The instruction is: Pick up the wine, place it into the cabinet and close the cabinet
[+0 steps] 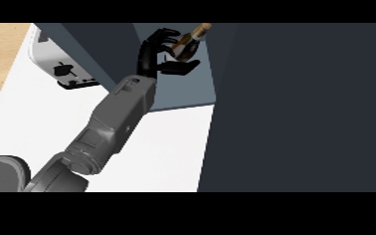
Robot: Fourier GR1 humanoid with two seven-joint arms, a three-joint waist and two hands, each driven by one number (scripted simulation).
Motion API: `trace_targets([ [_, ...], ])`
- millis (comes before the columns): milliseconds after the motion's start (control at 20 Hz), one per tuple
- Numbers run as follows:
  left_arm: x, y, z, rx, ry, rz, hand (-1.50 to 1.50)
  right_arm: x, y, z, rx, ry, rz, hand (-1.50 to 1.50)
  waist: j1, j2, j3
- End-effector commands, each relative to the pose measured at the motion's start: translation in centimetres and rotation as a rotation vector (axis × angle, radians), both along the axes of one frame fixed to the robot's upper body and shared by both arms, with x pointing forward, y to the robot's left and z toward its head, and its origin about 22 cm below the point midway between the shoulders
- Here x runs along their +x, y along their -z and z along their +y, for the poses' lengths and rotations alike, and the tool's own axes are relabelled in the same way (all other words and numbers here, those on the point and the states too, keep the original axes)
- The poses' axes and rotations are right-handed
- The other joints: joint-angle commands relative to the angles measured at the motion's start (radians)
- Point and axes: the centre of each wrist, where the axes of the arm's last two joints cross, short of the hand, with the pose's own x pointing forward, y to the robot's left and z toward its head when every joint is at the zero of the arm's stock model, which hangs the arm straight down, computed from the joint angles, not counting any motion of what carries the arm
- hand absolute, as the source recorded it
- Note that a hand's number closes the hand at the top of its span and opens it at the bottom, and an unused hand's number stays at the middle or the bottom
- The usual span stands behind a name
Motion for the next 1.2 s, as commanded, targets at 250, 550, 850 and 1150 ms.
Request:
trace_targets([
  [250,1.1,-1.4,2.0,0.128,-0.089,-0.047,-1.5,-1.6,-2.1,-0.5,0.088,-0.061,0.004,-1.5,-0.009,0.007,0.001],
  [550,1.0,-1.2,2.0,0.092,-0.099,-0.077,-1.5,-1.8,-1.2,0.0,0.091,-0.061,0.01,-1.5,-0.012,0.005,-0.001],
  [850,1.3,-2.4,0.3,-0.057,0.032,-0.112,-1.5,-1.8,-1.8,-0.2,0.083,-0.054,-0.025,-1.5,0.005,0.001,-0.002],
  [1150,1.9,-4.7,-1.6,-0.197,0.154,-0.174,1.5,-2.6,-2.7,-0.6,0.082,-0.061,0.003,-1.5,0.008,-0.007,-0.002],
])
